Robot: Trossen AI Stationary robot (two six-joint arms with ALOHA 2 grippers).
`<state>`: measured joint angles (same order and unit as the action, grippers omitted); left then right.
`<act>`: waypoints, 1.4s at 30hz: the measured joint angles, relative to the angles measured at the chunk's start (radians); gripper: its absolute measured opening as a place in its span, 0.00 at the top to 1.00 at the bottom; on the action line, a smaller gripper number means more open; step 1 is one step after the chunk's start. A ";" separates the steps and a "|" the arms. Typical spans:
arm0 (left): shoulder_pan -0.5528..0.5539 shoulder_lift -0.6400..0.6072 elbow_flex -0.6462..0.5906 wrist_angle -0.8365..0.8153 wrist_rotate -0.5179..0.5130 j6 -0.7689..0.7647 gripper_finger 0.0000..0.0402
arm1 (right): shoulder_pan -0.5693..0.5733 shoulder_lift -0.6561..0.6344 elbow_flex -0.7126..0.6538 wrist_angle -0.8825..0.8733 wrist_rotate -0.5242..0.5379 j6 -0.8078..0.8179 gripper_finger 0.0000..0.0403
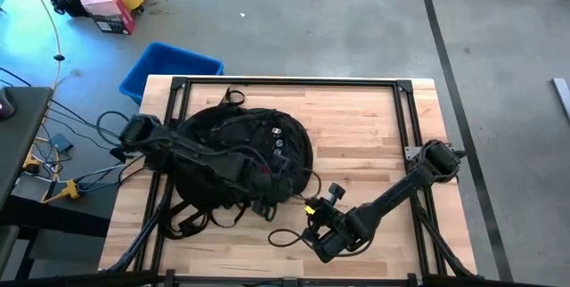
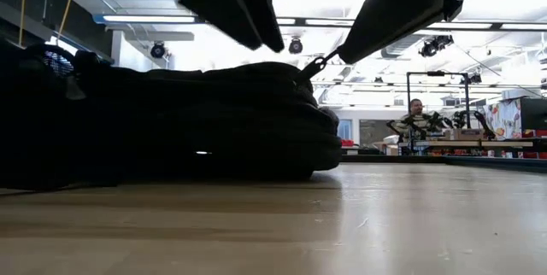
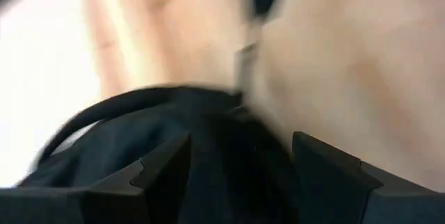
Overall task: Unpack backpack
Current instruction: Close the black backpack
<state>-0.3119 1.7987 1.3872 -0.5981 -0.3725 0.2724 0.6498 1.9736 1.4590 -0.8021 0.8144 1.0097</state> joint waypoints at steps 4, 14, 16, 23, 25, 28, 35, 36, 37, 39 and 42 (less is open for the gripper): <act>0.004 0.050 0.000 -0.002 -0.083 -0.006 0.46 | -0.001 0.000 0.000 0.015 -0.004 -0.004 1.00; 0.069 0.046 0.000 0.051 0.087 -0.031 0.96 | -0.002 0.019 -0.002 0.219 -0.038 -0.140 1.00; 0.076 0.033 0.011 0.065 0.120 -0.031 0.97 | -0.002 0.035 -0.002 0.289 -0.039 -0.197 1.00; 0.083 -0.033 0.080 0.088 0.275 -0.006 0.99 | -0.028 0.086 -0.002 0.544 -0.010 -0.392 1.00; 0.087 -0.045 0.098 0.081 0.311 -0.008 0.99 | -0.050 0.094 -0.002 0.649 -0.011 -0.444 1.00; 0.106 -0.050 0.138 -0.007 0.364 -0.021 1.00 | -0.080 0.103 -0.002 0.784 -0.015 -0.520 1.00; 0.150 -0.055 0.158 -0.137 0.419 -0.029 1.00 | -0.121 0.120 -0.004 0.943 -0.123 -0.645 1.00; 0.157 -0.055 0.158 -0.157 0.423 -0.031 1.00 | -0.123 0.129 -0.004 0.968 -0.150 -0.670 1.00; 0.162 -0.055 0.159 -0.176 0.429 -0.030 1.00 | -0.124 0.139 -0.005 0.997 -0.174 -0.696 1.00; 0.173 -0.053 0.158 -0.207 0.440 -0.023 1.00 | -0.122 0.148 -0.006 1.030 -0.221 -0.749 1.00; 0.186 -0.053 0.131 -0.177 0.467 -0.024 1.00 | -0.106 0.153 -0.006 1.030 -0.231 -0.784 1.00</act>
<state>-0.1262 1.7454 1.5184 -0.7751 0.0949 0.2481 0.5434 2.1262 1.4528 0.2281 0.5836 0.2259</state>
